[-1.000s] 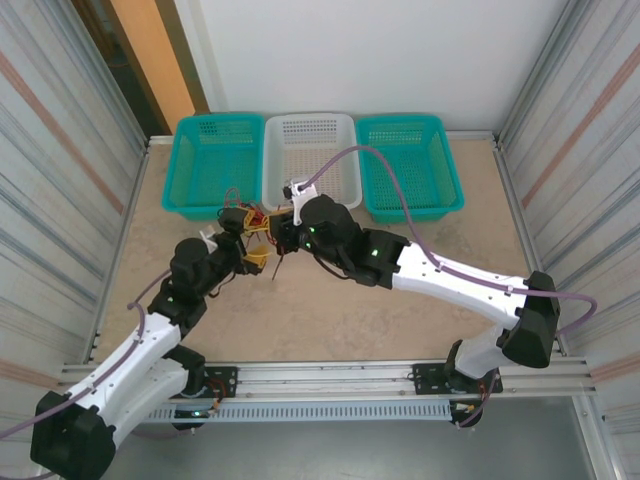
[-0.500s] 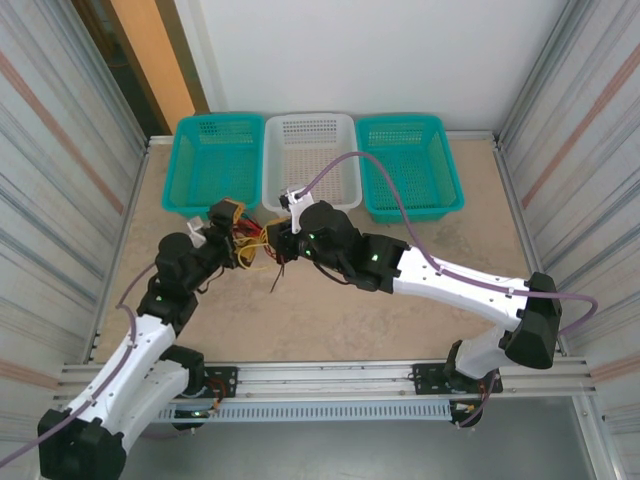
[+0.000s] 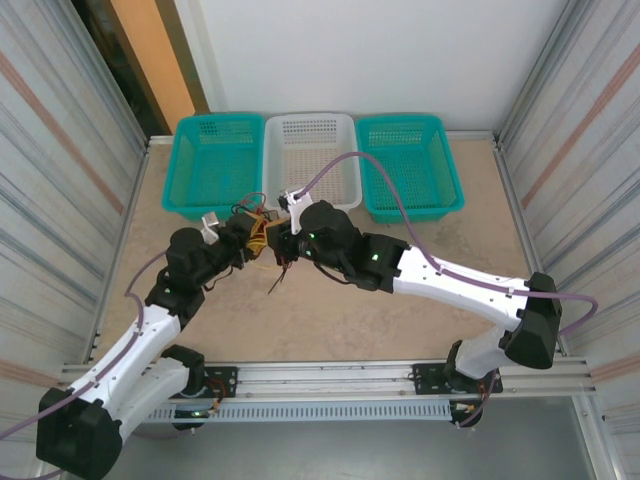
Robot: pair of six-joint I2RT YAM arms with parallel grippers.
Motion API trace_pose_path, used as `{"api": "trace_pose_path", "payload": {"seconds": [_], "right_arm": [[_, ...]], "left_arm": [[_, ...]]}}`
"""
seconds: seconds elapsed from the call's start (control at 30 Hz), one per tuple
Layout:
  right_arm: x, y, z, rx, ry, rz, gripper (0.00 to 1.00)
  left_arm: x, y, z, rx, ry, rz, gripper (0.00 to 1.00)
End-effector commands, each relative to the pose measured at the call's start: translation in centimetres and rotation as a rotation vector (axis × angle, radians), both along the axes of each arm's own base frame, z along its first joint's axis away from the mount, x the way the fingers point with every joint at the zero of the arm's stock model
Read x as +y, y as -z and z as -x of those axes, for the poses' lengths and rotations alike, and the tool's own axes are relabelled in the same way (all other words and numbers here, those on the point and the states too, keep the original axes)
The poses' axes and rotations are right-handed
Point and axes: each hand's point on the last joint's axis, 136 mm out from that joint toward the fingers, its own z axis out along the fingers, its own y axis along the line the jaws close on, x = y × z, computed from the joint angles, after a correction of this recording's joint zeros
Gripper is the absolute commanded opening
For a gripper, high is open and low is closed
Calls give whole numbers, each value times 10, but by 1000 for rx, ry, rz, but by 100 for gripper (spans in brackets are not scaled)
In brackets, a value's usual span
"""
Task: Untangle the cables
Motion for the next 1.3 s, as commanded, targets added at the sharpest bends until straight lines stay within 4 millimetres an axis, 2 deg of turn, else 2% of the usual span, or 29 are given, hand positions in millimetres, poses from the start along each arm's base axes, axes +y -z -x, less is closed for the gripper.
{"api": "trace_pose_path", "payload": {"seconds": [0.0,0.1,0.27,0.3,0.33,0.37,0.43,0.47,0.53,0.63,0.73,0.9,1.17,1.27], "right_arm": [[0,-39,7,-30,-45,-98,0],[-3,-40,6,-30,-41,-94,0],[-10,-41,2,-29,-26,-92,0],[-11,-42,1,-28,-26,-92,0],[-12,-42,1,-28,-26,-91,0],[-12,-43,1,-27,-27,-92,0],[-13,-45,0,-26,-33,-93,0],[-12,-45,0,-25,-40,-91,0],[-12,-46,0,-33,-50,-82,0],[-10,-50,-1,-45,-70,-66,0],[-7,-53,-1,-58,-91,-59,0],[-2,-53,0,-49,-140,-68,0],[5,-40,9,-2,-179,-74,0],[6,-36,9,11,-175,-85,0]], "left_arm": [[-8,-29,2,-118,52,-6,35],[-10,-32,2,-144,69,-16,30],[-14,-30,4,-160,99,-56,7],[-14,-29,4,-161,102,-62,6],[-14,-28,5,-163,106,-67,8],[-14,-27,5,-165,108,-71,18],[-15,-25,6,-166,115,-73,53],[-17,-25,7,-171,122,-73,65],[-20,-23,8,-167,137,-79,80],[-23,-16,11,-145,148,-87,93],[-26,-8,13,-117,156,-81,95],[-29,0,11,-83,151,-39,91],[-32,-24,-11,-139,100,41,91],[-33,-31,-16,-156,90,75,87]]}}
